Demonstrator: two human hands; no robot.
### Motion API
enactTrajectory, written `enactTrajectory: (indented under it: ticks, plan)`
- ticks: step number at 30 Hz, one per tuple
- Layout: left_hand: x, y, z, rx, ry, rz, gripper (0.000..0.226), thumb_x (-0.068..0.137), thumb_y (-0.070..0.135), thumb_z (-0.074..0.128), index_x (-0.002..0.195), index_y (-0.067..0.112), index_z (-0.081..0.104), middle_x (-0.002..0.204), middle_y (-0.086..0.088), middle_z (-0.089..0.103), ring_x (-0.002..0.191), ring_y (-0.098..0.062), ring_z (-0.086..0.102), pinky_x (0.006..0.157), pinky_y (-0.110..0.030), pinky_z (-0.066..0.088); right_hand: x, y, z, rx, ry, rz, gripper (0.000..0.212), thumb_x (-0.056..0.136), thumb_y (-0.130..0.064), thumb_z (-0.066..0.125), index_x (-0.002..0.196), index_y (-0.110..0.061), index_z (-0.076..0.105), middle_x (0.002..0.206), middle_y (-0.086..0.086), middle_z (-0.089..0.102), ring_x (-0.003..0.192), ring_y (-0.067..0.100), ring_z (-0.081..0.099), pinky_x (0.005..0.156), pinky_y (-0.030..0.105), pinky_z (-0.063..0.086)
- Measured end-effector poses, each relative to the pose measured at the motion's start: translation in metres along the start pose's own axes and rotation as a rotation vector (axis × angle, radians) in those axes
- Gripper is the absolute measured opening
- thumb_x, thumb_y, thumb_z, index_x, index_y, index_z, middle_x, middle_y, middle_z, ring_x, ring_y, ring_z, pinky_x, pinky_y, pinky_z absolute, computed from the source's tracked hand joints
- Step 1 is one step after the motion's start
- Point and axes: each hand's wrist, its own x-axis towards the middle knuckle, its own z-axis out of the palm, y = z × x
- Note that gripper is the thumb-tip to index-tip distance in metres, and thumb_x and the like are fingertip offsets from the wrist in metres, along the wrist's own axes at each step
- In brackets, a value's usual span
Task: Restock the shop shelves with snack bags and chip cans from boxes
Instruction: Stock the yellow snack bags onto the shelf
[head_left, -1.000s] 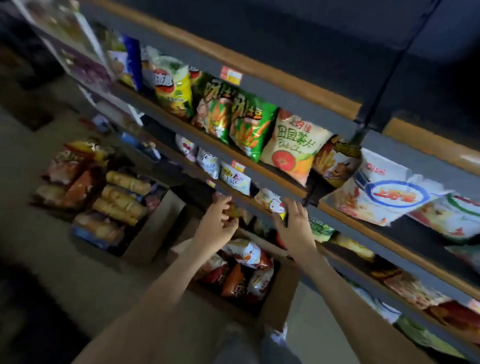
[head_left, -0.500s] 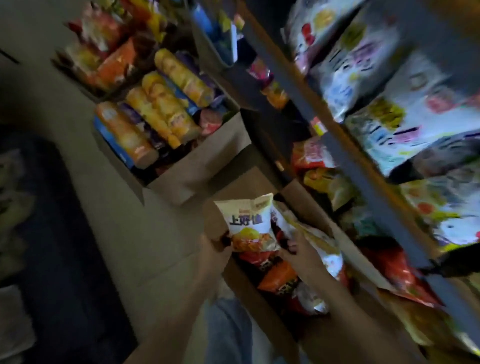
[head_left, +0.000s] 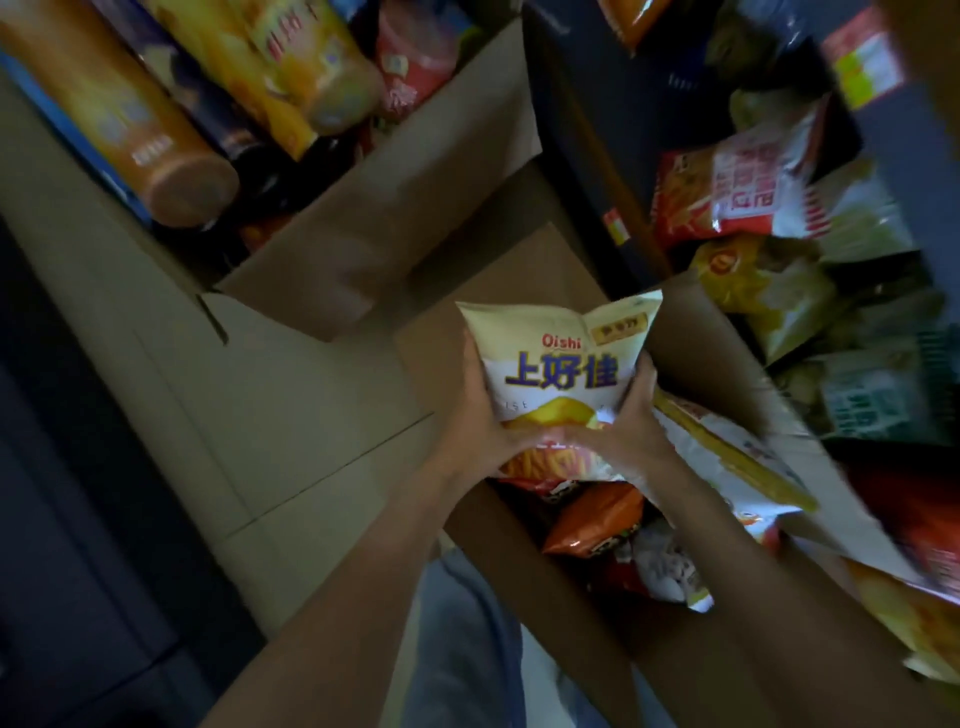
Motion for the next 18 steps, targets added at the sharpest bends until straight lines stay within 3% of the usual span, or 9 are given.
enactTrajectory:
  ticks: [1,3,6,9,10,12,14,16,18]
  plan:
    - [-0.011,0.009,-0.002,-0.037,-0.013,-0.006,0.136,0.056,0.044,0.093,0.138,0.059,-0.014,0.16,0.011,0.019,0.142,-0.006,0.032,0.116,-0.038,0.034,-0.013,-0.011,-0.003,0.018,0.009,-0.005,0.132,0.054,-0.019,0.089,0.147,-0.031,-0.004,0.138,-0.022,0.029,0.13,0.003,0.036,0.106,0.034,0.041]
    - [-0.041,0.046,-0.007,-0.021,-0.049,0.056,0.134,0.058,0.037,0.094,0.138,0.061,-0.012,0.158,0.006,0.029,0.139,-0.015,0.041,0.112,-0.046,0.038,-0.049,-0.043,-0.014,0.051,0.037,-0.062,0.132,0.049,-0.03,0.091,0.144,-0.035,0.0,0.143,-0.016,0.027,0.129,-0.002,0.04,0.106,0.035,0.043]
    - [-0.09,0.112,-0.01,0.025,-0.117,0.145,0.132,0.068,0.024,0.088,0.151,0.042,-0.013,0.158,0.005,0.029,0.14,-0.016,0.04,0.111,-0.052,0.037,-0.108,-0.094,-0.033,0.06,0.103,-0.181,0.12,0.047,-0.059,0.088,0.136,-0.051,0.009,0.142,-0.024,0.025,0.125,-0.016,0.038,0.098,0.021,0.045]
    - [-0.14,0.169,0.0,0.141,-0.143,0.292,0.126,0.07,0.032,0.087,0.153,0.04,-0.008,0.161,0.01,0.019,0.146,-0.019,0.029,0.112,-0.058,0.033,-0.174,-0.145,-0.059,0.044,0.15,-0.287,0.109,0.056,-0.061,0.084,0.132,-0.068,0.006,0.153,-0.01,0.024,0.133,-0.002,0.039,0.106,0.039,0.044]
    - [-0.158,0.189,0.005,0.176,-0.145,0.32,0.125,0.069,0.039,0.087,0.152,0.045,-0.007,0.161,0.016,0.014,0.147,-0.017,0.024,0.114,-0.055,0.03,-0.197,-0.162,-0.068,0.045,0.151,-0.325,0.107,0.062,-0.053,0.084,0.133,-0.067,0.005,0.153,-0.012,0.023,0.132,-0.004,0.039,0.106,0.042,0.044]
    - [-0.201,0.233,0.02,0.28,-0.117,0.38,0.124,0.065,0.056,0.082,0.144,0.06,-0.013,0.154,0.03,0.006,0.146,-0.006,0.015,0.115,-0.038,0.025,-0.246,-0.187,-0.089,0.043,0.164,-0.397,0.105,0.066,-0.043,0.079,0.135,-0.062,0.002,0.151,-0.022,0.02,0.13,-0.01,0.037,0.108,0.042,0.041]
    - [-0.245,0.272,0.037,0.391,-0.114,0.464,0.124,0.064,0.057,0.082,0.135,0.068,-0.019,0.143,0.023,0.014,0.135,0.002,0.02,0.103,-0.021,0.026,-0.298,-0.205,-0.11,0.01,0.205,-0.454,0.106,0.065,-0.055,0.078,0.136,-0.065,-0.001,0.149,-0.032,0.018,0.137,-0.005,0.029,0.111,0.046,0.037]
    - [-0.287,0.305,0.056,0.436,-0.138,0.54,0.124,0.067,0.047,0.085,0.135,0.061,-0.018,0.138,0.012,0.017,0.123,0.007,0.026,0.095,-0.009,0.028,-0.351,-0.219,-0.135,0.015,0.232,-0.5,0.109,0.062,-0.067,0.078,0.137,-0.068,-0.001,0.154,-0.024,0.017,0.144,0.005,0.023,0.111,0.053,0.034]
    - [-0.328,0.34,0.077,0.435,-0.176,0.627,0.121,0.067,0.048,0.082,0.136,0.058,-0.017,0.144,0.013,0.014,0.127,0.013,0.021,0.1,-0.003,0.024,-0.406,-0.233,-0.162,0.024,0.241,-0.553,0.111,0.062,-0.07,0.077,0.138,-0.069,-0.004,0.158,-0.024,0.009,0.147,0.007,0.015,0.112,0.056,0.03]
